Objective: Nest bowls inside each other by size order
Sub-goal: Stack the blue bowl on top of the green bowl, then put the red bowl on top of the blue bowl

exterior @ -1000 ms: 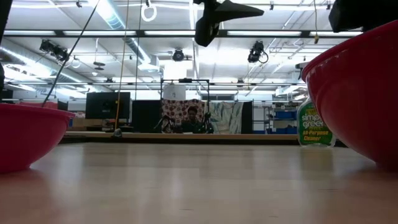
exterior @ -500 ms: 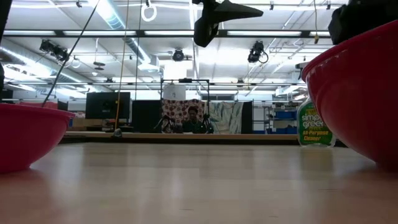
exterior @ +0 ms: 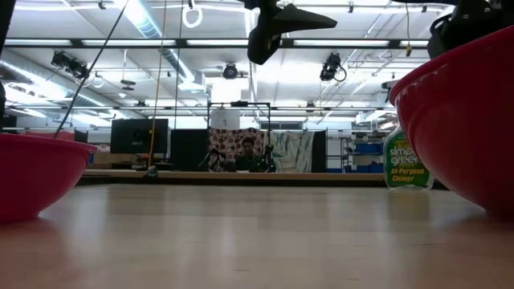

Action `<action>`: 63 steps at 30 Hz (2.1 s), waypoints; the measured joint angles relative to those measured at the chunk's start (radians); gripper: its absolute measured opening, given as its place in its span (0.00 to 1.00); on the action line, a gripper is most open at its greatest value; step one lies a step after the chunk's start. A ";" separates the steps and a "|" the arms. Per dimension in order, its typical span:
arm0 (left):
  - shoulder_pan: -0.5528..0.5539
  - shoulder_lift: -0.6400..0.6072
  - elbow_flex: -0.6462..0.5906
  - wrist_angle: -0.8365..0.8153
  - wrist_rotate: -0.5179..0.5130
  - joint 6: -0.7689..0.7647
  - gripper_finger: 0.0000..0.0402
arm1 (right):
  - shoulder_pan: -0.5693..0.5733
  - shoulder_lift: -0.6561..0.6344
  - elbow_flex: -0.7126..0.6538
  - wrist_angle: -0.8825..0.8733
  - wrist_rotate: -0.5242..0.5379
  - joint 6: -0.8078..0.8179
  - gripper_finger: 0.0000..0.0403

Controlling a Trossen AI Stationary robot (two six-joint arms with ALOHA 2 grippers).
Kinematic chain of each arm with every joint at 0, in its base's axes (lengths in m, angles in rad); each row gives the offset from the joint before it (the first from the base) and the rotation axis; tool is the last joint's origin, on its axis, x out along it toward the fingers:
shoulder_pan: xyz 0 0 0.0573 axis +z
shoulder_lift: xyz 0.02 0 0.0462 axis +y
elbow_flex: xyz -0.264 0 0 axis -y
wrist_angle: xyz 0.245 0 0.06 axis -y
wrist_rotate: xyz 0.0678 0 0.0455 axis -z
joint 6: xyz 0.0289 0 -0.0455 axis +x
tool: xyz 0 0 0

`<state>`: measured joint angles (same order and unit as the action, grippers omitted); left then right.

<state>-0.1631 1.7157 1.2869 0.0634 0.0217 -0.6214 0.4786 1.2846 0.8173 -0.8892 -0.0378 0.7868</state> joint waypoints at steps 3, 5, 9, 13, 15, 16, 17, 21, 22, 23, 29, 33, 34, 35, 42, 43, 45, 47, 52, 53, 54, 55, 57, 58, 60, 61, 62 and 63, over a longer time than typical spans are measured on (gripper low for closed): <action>0.000 -0.002 0.000 -0.030 0.031 0.033 0.51 | -0.004 -0.021 0.000 -0.034 -0.032 0.016 0.31; 0.000 -0.005 0.000 -0.065 0.038 0.051 0.51 | -0.009 -0.041 0.001 -0.059 -0.054 0.038 0.31; 0.000 -0.019 0.000 -0.169 0.081 0.091 0.51 | -0.010 -0.076 0.035 -0.130 -0.068 0.065 0.32; 0.000 -0.027 0.000 -0.331 0.159 0.153 0.51 | -0.010 -0.096 0.087 -0.217 -0.067 0.066 0.32; 0.000 -0.034 0.000 -0.455 0.208 0.194 0.51 | -0.010 -0.103 0.114 -0.257 -0.060 0.063 0.32; 0.000 -0.036 0.000 -0.514 0.236 0.214 0.51 | -0.010 -0.105 0.128 -0.270 -0.052 0.063 0.32; 0.000 -0.037 0.000 -0.567 0.262 0.235 0.51 | -0.010 -0.107 0.141 -0.279 -0.041 0.067 0.32; -0.011 -0.037 0.000 -0.835 0.318 0.347 0.51 | -0.010 -0.114 0.181 -0.298 0.011 0.082 0.34; -0.018 -0.037 0.000 -0.896 0.320 0.380 0.51 | -0.010 -0.114 0.190 -0.298 0.027 0.085 0.35; -0.025 -0.037 0.000 -0.951 0.321 0.413 0.51 | -0.010 -0.114 0.198 -0.300 0.043 0.086 0.36; -0.088 -0.038 -0.038 -1.085 0.311 0.548 0.50 | -0.010 -0.114 0.231 -0.316 0.121 0.112 0.38; -0.131 -0.037 -0.103 -1.036 0.280 0.548 0.48 | -0.010 -0.114 0.232 -0.318 0.141 0.113 0.38; -0.139 -0.037 -0.115 -1.026 0.264 0.537 0.48 | -0.010 -0.114 0.232 -0.317 0.142 0.113 0.38; -0.146 -0.037 -0.124 -1.015 0.245 0.525 0.48 | -0.010 -0.114 0.232 -0.318 0.142 0.113 0.38; -0.166 -0.037 -0.164 -0.978 0.153 0.422 0.48 | -0.010 -0.114 0.232 -0.316 0.149 0.104 0.38; -0.168 -0.037 -0.169 -0.971 0.155 0.413 0.48 | -0.010 -0.114 0.232 -0.317 0.149 0.103 0.38; -0.177 -0.037 -0.183 -0.951 0.155 0.404 0.48 | -0.010 -0.114 0.232 -0.316 0.149 0.103 0.38; -0.186 -0.037 -0.198 -0.922 0.156 0.396 0.48 | -0.010 -0.114 0.232 -0.316 0.149 0.103 0.38; -0.196 -0.037 -0.218 -0.899 0.152 0.362 0.47 | -0.010 -0.114 0.232 -0.316 0.154 0.103 0.38; -0.198 -0.037 -0.218 -0.898 0.146 0.363 0.46 | -0.010 -0.114 0.232 -0.316 0.158 0.102 0.38; -0.201 -0.037 -0.218 -0.896 0.143 0.363 0.44 | -0.010 -0.114 0.232 -0.315 0.164 0.102 0.38; -0.202 -0.037 -0.218 -0.897 0.143 0.366 0.42 | -0.010 -0.114 0.232 -0.314 0.172 0.101 0.38; -0.203 -0.037 -0.218 -0.897 0.139 0.367 0.35 | -0.011 -0.114 0.232 -0.311 0.177 0.101 0.38; -0.202 -0.037 -0.218 -0.897 0.133 0.367 0.32 | -0.010 -0.114 0.232 -0.309 0.178 0.101 0.38; -0.201 -0.037 -0.218 -0.897 0.127 0.370 0.25 | -0.010 -0.114 0.232 -0.308 0.179 0.101 0.38; -0.201 -0.037 -0.218 -0.897 0.124 0.373 0.21 | -0.010 -0.114 0.232 -0.309 0.179 0.101 0.38; -0.201 -0.037 -0.218 -0.896 0.125 0.377 0.18 | -0.010 -0.114 0.232 -0.308 0.179 0.101 0.38; -0.201 -0.037 -0.218 -0.896 0.125 0.379 0.15 | -0.010 -0.114 0.232 -0.308 0.179 0.101 0.38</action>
<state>-0.3644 1.6791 1.0691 -0.8322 0.1463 -0.2423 0.4683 1.1709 1.0492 -1.1976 0.1408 0.8883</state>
